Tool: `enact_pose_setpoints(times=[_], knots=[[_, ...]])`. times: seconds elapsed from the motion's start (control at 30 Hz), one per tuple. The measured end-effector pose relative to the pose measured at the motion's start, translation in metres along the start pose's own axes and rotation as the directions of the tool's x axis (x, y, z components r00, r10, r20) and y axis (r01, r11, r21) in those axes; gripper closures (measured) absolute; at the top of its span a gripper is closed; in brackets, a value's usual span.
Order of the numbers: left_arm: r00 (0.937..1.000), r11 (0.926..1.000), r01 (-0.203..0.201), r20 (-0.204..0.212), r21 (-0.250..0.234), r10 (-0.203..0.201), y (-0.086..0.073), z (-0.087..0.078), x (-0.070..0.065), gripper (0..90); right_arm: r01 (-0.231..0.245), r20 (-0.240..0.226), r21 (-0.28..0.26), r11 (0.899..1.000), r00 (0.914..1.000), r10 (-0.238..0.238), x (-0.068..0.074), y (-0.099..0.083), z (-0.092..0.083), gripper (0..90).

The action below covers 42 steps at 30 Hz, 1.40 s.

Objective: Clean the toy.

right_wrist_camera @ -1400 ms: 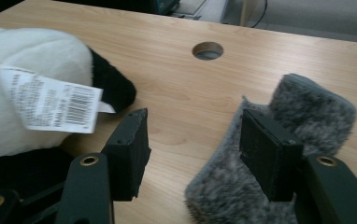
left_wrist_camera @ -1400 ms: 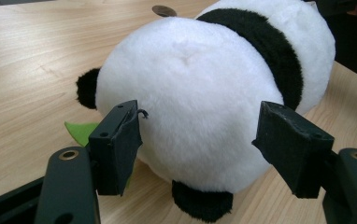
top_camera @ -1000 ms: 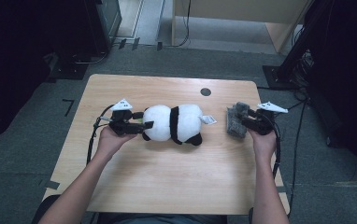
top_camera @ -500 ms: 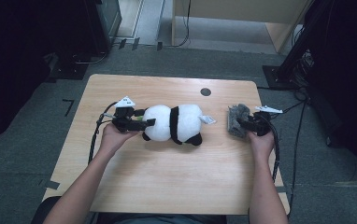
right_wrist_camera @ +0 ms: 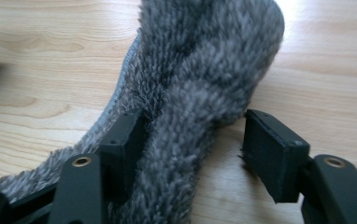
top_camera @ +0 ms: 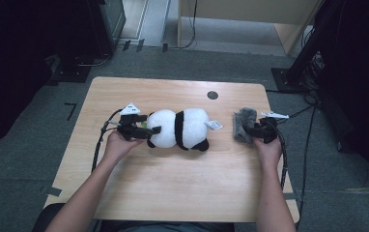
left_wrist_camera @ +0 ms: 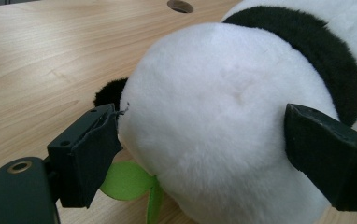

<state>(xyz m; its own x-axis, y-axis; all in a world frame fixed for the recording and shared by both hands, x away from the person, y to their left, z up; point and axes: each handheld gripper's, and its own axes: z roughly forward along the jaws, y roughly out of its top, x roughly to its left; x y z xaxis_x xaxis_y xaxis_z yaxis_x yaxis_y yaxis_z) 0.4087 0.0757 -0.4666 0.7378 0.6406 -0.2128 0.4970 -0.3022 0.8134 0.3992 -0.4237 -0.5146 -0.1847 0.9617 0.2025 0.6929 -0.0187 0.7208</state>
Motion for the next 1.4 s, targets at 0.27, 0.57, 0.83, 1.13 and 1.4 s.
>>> enact_pose_setpoints(times=[0.27, 0.57, 0.83, 1.13, 1.4], knots=[[0.9966, 0.9974, 0.066, 0.047, 0.027, -0.067, -0.009, 0.002, 0.005, 16.2, -0.030, -0.060, 0.017, 0.999, 0.9977, 0.031, 0.001, 0.001, -0.001, 64.5], [0.9929, 0.9946, 0.101, 0.061, 0.022, -0.102, -0.008, -0.002, 0.003, 31.6, -0.012, -0.020, 0.038, 0.999, 0.9997, 0.013, 0.012, 0.011, -0.009, 77.1], [0.9939, 0.9952, 0.097, 0.051, 0.015, -0.097, -0.008, -0.003, 0.001, 33.5, -0.026, -0.020, 0.022, 0.999, 0.9994, 0.026, 0.023, 0.022, -0.031, 77.2], [0.9959, 0.9962, 0.085, 0.028, 0.017, -0.086, -0.007, -0.004, -0.002, 33.3, 0.056, -0.062, 0.010, 0.998, 0.9966, -0.055, 0.065, 0.046, -0.052, 76.9], [0.9956, 0.9958, 0.090, 0.024, 0.016, -0.090, -0.008, -0.004, -0.003, 33.1, 0.183, -0.065, 0.033, 0.983, 0.9814, -0.181, 0.094, 0.071, -0.050, 76.9]])
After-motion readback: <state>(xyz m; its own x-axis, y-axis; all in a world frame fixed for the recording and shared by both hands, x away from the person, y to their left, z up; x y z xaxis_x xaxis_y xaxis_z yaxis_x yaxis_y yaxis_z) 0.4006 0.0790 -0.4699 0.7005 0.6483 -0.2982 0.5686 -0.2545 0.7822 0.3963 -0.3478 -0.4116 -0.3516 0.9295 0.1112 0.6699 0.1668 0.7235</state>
